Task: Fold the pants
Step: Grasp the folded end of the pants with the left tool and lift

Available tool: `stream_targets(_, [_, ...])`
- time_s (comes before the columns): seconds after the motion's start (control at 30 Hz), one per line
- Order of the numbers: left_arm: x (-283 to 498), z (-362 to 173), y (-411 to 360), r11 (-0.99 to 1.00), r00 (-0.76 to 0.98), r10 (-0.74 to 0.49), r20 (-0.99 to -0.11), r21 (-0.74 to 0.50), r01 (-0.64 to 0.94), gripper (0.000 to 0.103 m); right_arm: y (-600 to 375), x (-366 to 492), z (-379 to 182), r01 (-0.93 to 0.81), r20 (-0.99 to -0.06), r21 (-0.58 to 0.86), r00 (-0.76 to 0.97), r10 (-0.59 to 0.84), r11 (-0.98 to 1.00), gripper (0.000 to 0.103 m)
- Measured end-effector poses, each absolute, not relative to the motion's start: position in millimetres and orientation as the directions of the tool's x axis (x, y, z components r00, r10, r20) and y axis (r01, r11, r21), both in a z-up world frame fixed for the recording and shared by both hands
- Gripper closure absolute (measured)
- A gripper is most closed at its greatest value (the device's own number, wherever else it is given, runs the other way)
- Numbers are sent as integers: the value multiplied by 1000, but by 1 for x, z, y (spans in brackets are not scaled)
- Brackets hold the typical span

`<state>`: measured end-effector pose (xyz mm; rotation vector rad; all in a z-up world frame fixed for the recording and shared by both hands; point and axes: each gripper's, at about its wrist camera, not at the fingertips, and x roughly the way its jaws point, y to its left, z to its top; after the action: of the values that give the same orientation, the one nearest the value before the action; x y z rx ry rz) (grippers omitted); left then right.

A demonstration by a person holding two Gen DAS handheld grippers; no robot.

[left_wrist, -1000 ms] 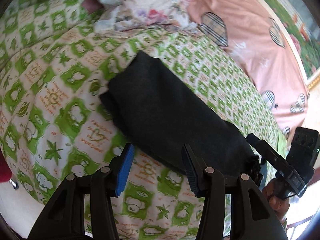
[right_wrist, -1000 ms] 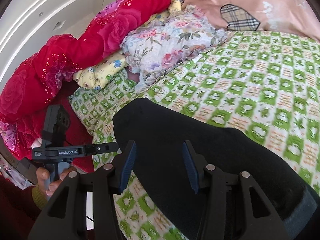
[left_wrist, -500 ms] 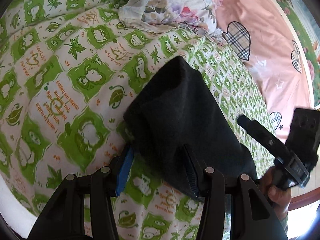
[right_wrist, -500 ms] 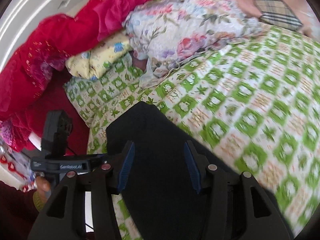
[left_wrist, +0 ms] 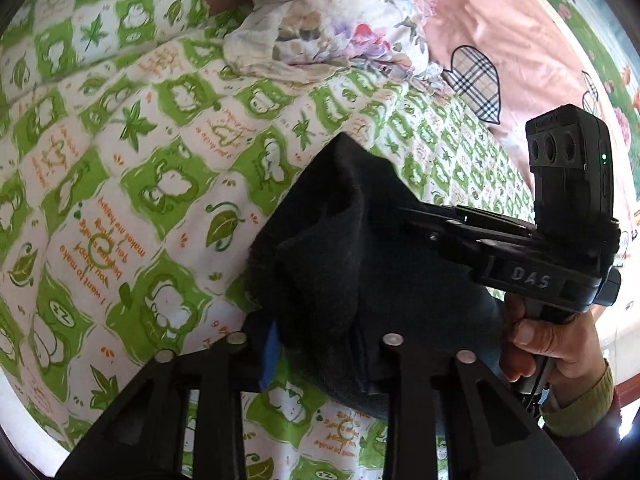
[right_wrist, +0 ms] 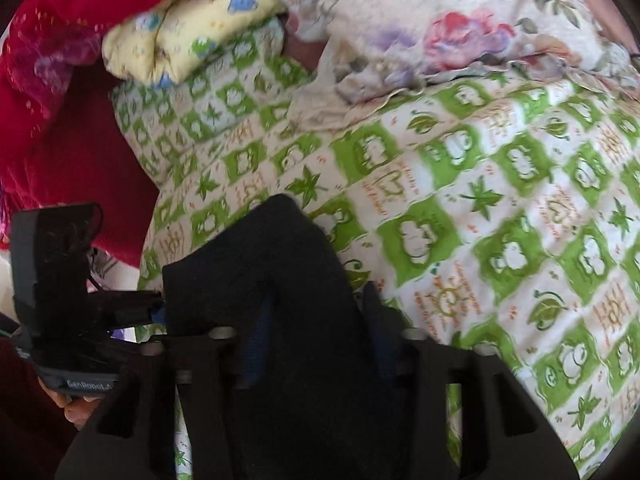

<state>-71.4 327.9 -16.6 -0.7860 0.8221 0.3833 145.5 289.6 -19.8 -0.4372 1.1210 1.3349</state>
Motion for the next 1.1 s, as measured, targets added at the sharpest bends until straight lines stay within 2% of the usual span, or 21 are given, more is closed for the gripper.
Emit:
stream_targets(0.1, [-70, -3, 324, 672, 663, 7, -748, -488, -557, 82, 280, 144, -10, -902, -806, 342, -138, 575, 263, 80])
stream_targets(0.17, [-69, 10, 319, 682, 683, 2, -730, -499, -535, 82, 265, 142, 5, -895, -772, 360, -127, 623, 264, 82])
stream_targets(0.47, [-44, 89, 252, 797, 788, -88, -610, -518, -312, 82, 166, 136, 95, -876, -595, 387, 2, 804, 288, 83])
stream_targets(0.63, [-23, 122, 200, 848, 811, -180, -556, -506, -158, 82, 91, 134, 119, -860, -500, 391, 100, 860, 327, 83])
stream_targets(0.83, [2, 135, 137, 878, 792, -271, -548, -477, -30, 82, 17, 134, 120, -815, -422, 434, 192, 886, 384, 83])
stream_targets(1.1, [21, 123, 68, 897, 729, -338, -595, -438, 58, 82, -51, 130, 99, -748, -389, 488, 274, 880, 449, 84])
